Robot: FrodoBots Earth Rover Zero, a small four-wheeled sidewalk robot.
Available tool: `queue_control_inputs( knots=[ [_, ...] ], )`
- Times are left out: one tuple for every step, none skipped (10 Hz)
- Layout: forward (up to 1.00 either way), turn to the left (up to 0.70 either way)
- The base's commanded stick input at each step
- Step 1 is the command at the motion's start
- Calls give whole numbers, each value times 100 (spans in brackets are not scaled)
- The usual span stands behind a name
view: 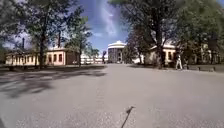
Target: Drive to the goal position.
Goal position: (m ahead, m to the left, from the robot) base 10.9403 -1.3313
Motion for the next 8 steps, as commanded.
queue_control_inputs(
  knots=[
    [70, 6],
    [70, 6],
    [70, 6],
    [70, 6],
    [70, 6],
    [70, 6],
    [70, 6],
    [70, 6]
  ],
)
